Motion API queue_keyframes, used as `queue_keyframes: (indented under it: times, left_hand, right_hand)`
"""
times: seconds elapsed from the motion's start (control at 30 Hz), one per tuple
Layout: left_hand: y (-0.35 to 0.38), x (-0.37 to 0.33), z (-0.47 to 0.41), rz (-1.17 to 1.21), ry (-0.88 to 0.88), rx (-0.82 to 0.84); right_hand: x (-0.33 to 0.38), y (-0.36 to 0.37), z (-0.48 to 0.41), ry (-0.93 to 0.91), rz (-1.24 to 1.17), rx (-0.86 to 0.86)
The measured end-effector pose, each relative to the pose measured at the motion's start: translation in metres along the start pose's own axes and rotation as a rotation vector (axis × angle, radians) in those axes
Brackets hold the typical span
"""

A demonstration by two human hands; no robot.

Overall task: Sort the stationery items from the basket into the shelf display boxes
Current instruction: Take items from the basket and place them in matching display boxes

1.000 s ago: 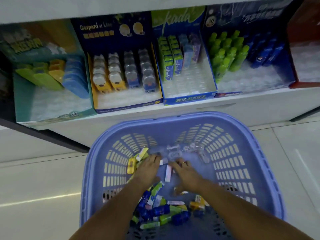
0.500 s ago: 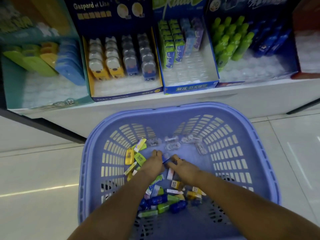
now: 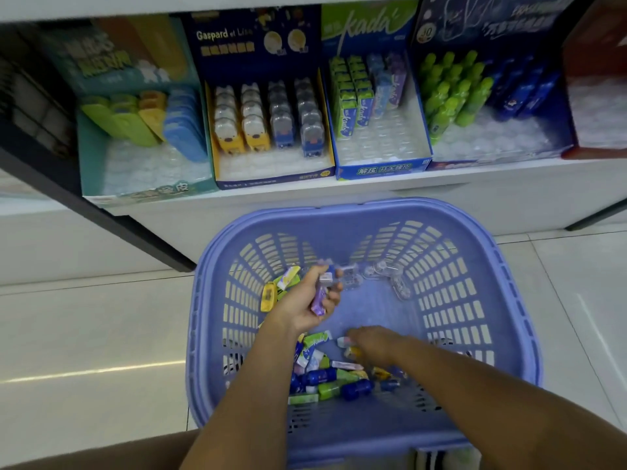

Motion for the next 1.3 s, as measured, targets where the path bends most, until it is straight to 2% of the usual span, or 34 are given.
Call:
queue_keyframes:
  times: [0.17, 0.23, 0.3, 0.37, 0.43, 0.53, 0.63, 0.77, 0.83, 0.9, 0.97, 1.0, 1.03, 1.07, 1.13, 1.23, 1.3]
  left_hand:
    - [-0.002, -0.005, 0.026, -0.012, 0.117, -0.100]
    - [-0.006, -0.006, 0.037, 0.059, 0.179, -0.125]
    - [-0.010, -0.010, 0.048, 0.197, 0.262, -0.122]
    - [-0.010, -0.015, 0.058, 0.285, 0.332, -0.079]
    - [-0.004, -0.018, 0.068, 0.264, 0.376, -0.027]
    - [0.019, -0.018, 0.081, 0.289, 0.387, 0.139]
    - [0.041, -0.015, 0.096, 0.328, 0.393, 0.267]
    - [0.045, -0.016, 0.110, 0.389, 0.390, 0.312]
    - [0.044, -0.020, 0.115, 0.433, 0.370, 0.318]
    - [0.045, -0.025, 0.120, 0.435, 0.348, 0.312]
    - [0.044, -0.032, 0.124, 0.387, 0.354, 0.282]
    - [0.044, -0.036, 0.125, 0.367, 0.363, 0.268]
    - [0.043, -0.040, 0.127, 0.356, 0.371, 0.261]
    - [0.042, -0.043, 0.128, 0.354, 0.375, 0.261]
    - [0.042, -0.049, 0.132, 0.372, 0.378, 0.264]
    - [0.038, -0.058, 0.136, 0.400, 0.394, 0.259]
    - [0.034, -0.064, 0.141, 0.408, 0.418, 0.261]
  right_hand:
    - [-0.007, -0.012, 0.010, 0.036, -0.187, 0.009]
    - [-0.009, -0.034, 0.017, 0.057, -0.457, -0.069]
    - [-0.006, -0.067, 0.034, 0.027, -0.783, -0.218]
    - [0.003, -0.099, 0.056, -0.054, -1.080, -0.352]
    - [0.020, -0.126, 0.081, -0.178, -1.242, -0.415]
    - [0.056, -0.149, 0.109, -0.294, -1.237, -0.439]
    - [0.083, -0.162, 0.128, -0.246, -0.987, -0.496]
    - [0.090, -0.177, 0.146, -0.166, -0.869, -0.590]
    - [0.081, -0.184, 0.154, -0.124, -0.987, -0.675]
    - [0.066, -0.180, 0.155, -0.122, -1.459, -0.636]
    - [0.057, -0.167, 0.152, -0.156, -2.102, -0.451]
    - [0.056, -0.161, 0.150, -0.162, -2.371, -0.348]
    - [0.055, -0.156, 0.147, -0.150, -2.541, -0.280]
    - [0.055, -0.152, 0.144, -0.127, -2.617, -0.254]
    - [0.055, -0.150, 0.135, -0.078, -2.616, -0.279]
    - [0.065, -0.156, 0.129, -0.042, -2.505, -0.308]
    - [0.074, -0.170, 0.131, -0.088, -2.396, -0.304]
Point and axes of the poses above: each hand's wrist, its own z-axis away from the middle knuckle, its own y-axis out of the palm, x = y × z, the point moved 7 cm from there along -z, towards the middle knuckle, and after that the axes turned 2 degrees about z, right-handed, at the moved point
